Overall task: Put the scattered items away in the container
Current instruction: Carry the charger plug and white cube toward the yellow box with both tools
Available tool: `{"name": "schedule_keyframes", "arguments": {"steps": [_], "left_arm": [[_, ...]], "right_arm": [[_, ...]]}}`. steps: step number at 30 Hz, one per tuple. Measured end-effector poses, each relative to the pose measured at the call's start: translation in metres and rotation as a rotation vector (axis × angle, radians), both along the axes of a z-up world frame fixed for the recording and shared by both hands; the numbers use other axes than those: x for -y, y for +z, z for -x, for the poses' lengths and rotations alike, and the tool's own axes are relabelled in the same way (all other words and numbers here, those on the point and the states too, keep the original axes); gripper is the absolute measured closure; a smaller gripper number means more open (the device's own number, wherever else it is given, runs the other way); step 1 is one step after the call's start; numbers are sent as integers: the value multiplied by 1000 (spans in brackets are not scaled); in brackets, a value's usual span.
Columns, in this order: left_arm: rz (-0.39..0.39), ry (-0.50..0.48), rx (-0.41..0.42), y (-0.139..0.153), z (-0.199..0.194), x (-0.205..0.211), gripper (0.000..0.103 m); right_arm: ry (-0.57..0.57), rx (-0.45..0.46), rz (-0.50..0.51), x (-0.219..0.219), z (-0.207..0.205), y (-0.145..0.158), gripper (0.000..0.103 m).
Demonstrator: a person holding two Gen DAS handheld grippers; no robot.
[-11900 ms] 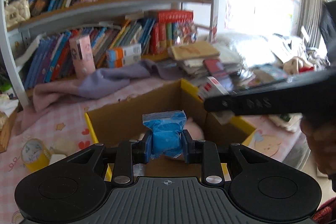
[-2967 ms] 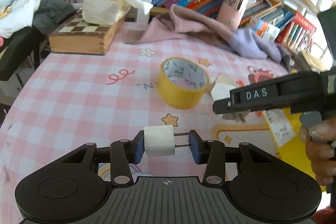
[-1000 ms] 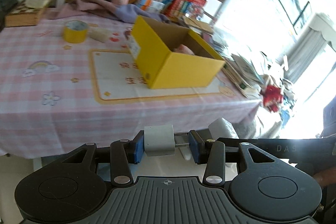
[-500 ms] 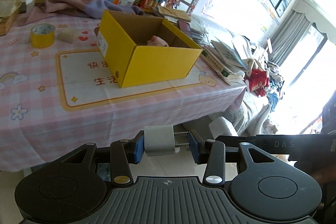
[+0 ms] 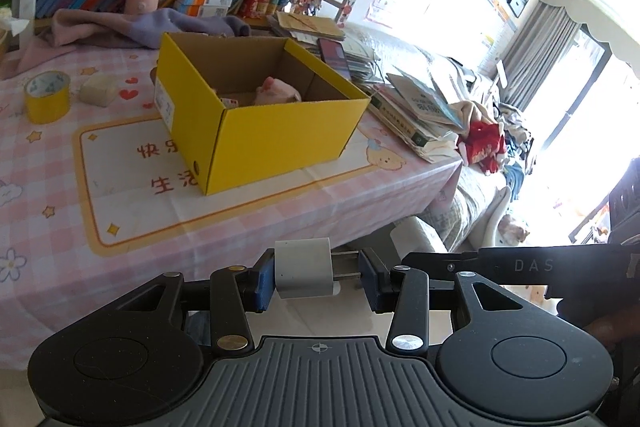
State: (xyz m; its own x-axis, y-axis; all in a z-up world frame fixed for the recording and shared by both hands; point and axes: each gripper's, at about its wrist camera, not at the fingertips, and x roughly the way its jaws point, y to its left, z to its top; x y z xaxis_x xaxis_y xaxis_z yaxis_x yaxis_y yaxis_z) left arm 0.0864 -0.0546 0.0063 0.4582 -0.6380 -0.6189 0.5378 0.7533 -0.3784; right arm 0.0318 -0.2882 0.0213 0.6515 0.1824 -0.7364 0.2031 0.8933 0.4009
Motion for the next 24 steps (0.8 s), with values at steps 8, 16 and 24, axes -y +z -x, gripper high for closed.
{"name": "schedule_keyframes", "arguments": {"steps": [8,16,24], "left_arm": [[5,23,29,4,-25,8,61],[4,24,96,16,-54,25,61],[-26,20,161,27,-91,57,61]], "right_arm": [[19,17,17,9,-29,2,58],[56,90,63,23,-65,16,58],[115,159,92,48,-113,39,58]]}}
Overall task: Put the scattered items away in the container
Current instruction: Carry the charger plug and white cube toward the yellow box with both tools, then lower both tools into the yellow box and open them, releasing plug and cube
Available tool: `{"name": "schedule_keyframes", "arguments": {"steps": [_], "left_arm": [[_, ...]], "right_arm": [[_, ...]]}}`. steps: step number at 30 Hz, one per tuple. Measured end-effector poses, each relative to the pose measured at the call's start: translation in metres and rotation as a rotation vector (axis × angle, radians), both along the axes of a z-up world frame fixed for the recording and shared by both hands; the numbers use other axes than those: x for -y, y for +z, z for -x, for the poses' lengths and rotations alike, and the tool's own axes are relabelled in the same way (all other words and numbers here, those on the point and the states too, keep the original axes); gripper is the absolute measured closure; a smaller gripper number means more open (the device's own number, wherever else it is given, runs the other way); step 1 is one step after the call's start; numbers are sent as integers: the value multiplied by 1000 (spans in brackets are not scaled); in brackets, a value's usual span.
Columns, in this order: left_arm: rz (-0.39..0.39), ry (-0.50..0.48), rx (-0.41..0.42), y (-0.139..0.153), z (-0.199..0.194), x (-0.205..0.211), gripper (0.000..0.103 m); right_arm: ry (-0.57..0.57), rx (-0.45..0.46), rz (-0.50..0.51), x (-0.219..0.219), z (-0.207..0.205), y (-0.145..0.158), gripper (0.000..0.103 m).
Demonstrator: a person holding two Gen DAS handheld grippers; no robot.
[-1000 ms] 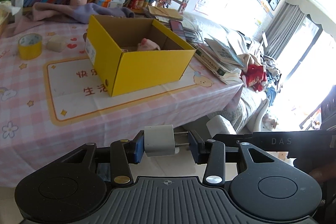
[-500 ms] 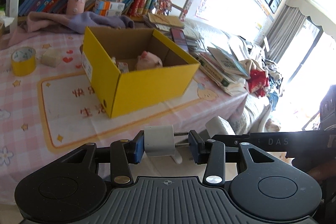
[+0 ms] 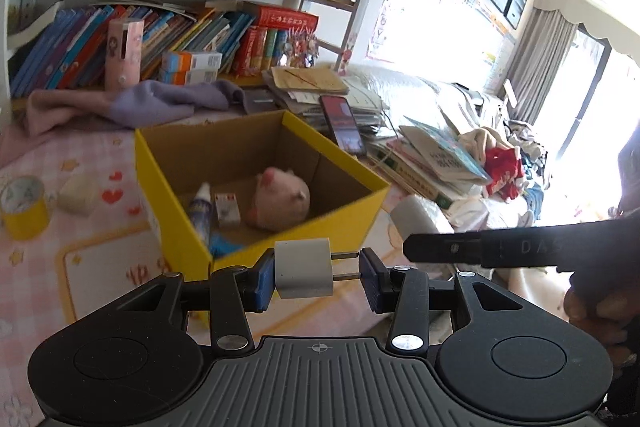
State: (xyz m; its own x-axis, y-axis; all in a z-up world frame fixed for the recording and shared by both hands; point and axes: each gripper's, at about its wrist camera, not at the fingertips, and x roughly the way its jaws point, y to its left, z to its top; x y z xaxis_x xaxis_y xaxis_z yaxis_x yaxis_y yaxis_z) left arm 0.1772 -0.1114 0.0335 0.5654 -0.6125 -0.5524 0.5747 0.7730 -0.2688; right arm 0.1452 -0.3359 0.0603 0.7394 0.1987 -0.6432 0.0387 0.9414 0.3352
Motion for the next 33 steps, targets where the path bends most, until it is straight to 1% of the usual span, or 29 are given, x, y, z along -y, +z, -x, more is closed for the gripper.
{"name": "schedule_keyframes", "arguments": {"steps": [6,9,11,14,17,19,21,24,26,28,30,33], "left_arm": [[-26,59,34,6,-28,18,61],[-47,94,43,7,-44,26,61],[-74,112,47,7,-57,31,61],[-121,109,43,2,-79,41,61],[-180,106,18,-9,-99,52,61],[-230,90,3,-16,-113,59,61],[-285,63,-4,-20,-125,67,61],[-384,-14,0,-23,-136,79,60],[-435,-50,-10,-27,-143,87,60],[-471,-73,-35,-34,-150,94,60],[-490,-89,-73,-42,-159,99,60],[-528,-115,-115,-54,-167,107,60]], "right_arm": [[87,23,-1,18,-50,8,58],[143,35,14,22,-77,11,58],[188,45,34,26,-97,13,58],[258,51,56,31,-129,11,58],[321,21,59,32,-164,3,58],[366,-11,59,29,-187,-6,58],[424,-38,80,23,-210,-16,58],[535,-57,179,10,-241,-30,58],[583,-76,221,5,-256,-39,58],[614,-114,221,5,-271,-48,58],[634,-155,225,4,-284,-56,58],[668,-185,269,-2,-293,-65,58]]}}
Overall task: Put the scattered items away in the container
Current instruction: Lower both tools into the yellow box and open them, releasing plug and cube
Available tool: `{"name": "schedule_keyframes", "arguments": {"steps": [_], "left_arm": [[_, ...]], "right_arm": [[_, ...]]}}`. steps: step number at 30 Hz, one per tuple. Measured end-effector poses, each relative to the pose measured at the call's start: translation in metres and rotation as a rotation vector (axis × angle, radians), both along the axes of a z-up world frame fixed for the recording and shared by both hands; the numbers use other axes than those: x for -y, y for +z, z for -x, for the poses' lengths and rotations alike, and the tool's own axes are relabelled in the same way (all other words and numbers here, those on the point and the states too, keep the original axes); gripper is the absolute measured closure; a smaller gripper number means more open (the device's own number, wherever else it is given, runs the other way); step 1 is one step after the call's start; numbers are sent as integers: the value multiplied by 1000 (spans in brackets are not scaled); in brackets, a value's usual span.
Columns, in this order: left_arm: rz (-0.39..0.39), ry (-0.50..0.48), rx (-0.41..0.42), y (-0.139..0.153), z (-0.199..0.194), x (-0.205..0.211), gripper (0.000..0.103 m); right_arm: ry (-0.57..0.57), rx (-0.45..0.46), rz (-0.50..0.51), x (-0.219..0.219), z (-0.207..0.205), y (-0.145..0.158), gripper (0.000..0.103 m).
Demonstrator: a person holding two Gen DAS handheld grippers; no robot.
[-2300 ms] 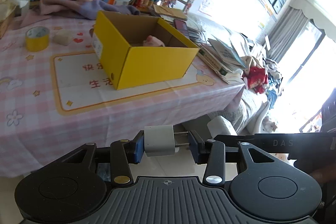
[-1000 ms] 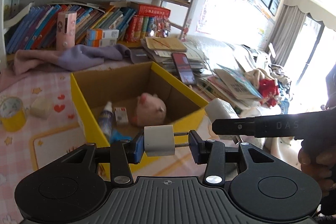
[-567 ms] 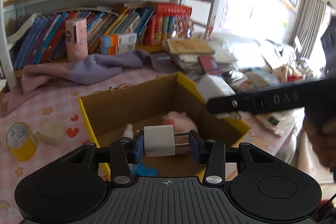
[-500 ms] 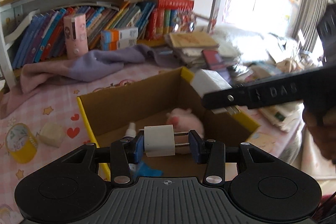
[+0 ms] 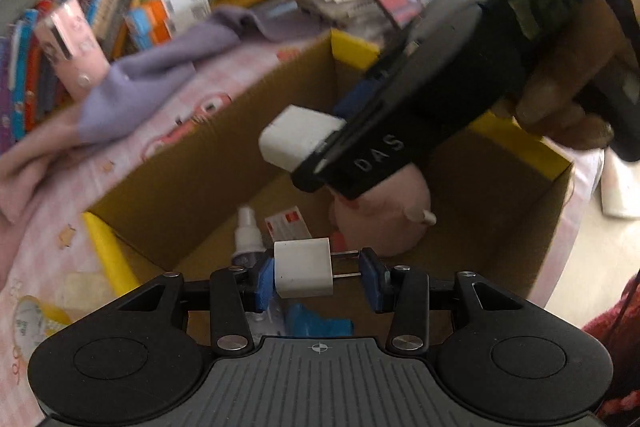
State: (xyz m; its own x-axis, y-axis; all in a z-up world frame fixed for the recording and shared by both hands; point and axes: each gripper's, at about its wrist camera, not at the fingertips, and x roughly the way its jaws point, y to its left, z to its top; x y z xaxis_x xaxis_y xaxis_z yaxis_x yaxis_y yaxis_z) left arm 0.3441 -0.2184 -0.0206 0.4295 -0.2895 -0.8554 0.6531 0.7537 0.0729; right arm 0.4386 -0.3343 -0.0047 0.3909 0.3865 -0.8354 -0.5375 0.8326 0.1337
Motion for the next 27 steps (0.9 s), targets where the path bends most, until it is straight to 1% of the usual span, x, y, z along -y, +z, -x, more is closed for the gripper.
{"name": "schedule_keyframes", "arguments": {"steps": [3,6,9,10,13,14,17,22,27], "left_arm": [[-41,-18,-12,-7,-1,5,60],[-44,-10,-32,-10,-5,5,60],[-37,-2,-37,-11,-6,6,58],[-35,1,-36,-11,-7,7,55],[-41,19,-5,-8,-3,7,34],[-47,26,11,-8,-1,7,31],[-55,54,42,-4,6,5,31],[-13,115,77,6,20,-4,28],[13,155,119,15,30,-10,24]], "right_arm": [[62,17,62,-7,-4,-5,58],[97,28,94,-11,-6,-9,58],[100,14,78,-10,-10,-10,58],[95,11,71,-9,-10,-10,58],[78,12,39,-5,-12,-8,58],[72,12,25,-3,-13,-6,56],[53,21,-12,3,-11,2,52],[29,31,-53,11,-4,12,50],[11,50,-77,12,11,17,49]]}}
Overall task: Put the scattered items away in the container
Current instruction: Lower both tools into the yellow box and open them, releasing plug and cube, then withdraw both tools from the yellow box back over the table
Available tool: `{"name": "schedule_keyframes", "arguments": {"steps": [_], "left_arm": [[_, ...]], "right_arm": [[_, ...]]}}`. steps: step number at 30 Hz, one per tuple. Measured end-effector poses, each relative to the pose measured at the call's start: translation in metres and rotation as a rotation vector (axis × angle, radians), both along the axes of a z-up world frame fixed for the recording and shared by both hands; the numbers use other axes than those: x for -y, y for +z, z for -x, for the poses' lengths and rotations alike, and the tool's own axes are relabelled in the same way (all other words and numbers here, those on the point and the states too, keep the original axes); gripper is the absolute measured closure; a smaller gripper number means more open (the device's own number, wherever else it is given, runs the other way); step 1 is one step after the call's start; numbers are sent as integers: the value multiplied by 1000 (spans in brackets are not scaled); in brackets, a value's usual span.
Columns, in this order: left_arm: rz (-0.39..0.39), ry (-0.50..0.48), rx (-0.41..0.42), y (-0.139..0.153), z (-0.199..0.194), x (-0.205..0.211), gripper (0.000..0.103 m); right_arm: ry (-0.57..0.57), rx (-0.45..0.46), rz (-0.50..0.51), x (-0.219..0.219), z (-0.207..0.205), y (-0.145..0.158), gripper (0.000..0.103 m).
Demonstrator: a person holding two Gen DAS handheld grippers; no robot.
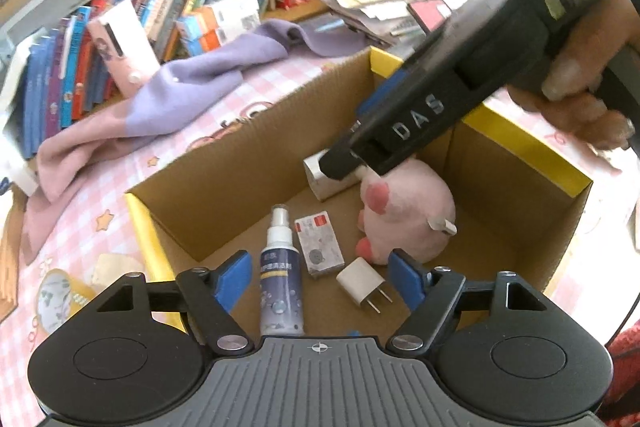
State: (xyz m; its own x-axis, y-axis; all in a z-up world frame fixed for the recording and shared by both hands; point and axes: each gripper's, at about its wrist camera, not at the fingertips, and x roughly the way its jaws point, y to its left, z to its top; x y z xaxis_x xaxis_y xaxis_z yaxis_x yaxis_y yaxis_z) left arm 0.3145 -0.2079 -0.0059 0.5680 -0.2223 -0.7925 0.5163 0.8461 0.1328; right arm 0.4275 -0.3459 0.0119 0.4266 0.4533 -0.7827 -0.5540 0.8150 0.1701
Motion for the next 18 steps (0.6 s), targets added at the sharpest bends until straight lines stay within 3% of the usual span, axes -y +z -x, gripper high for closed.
{"name": "schedule_keyframes", "arguments": {"steps": [10,18], "left_arm": [[62,39,74,19,23,-10,16],[110,-6,117,34,55,-21,12]], "right_arm": [[-78,70,-56,7,37,17,44],[-182,113,-70,18,80,32,44]]}}
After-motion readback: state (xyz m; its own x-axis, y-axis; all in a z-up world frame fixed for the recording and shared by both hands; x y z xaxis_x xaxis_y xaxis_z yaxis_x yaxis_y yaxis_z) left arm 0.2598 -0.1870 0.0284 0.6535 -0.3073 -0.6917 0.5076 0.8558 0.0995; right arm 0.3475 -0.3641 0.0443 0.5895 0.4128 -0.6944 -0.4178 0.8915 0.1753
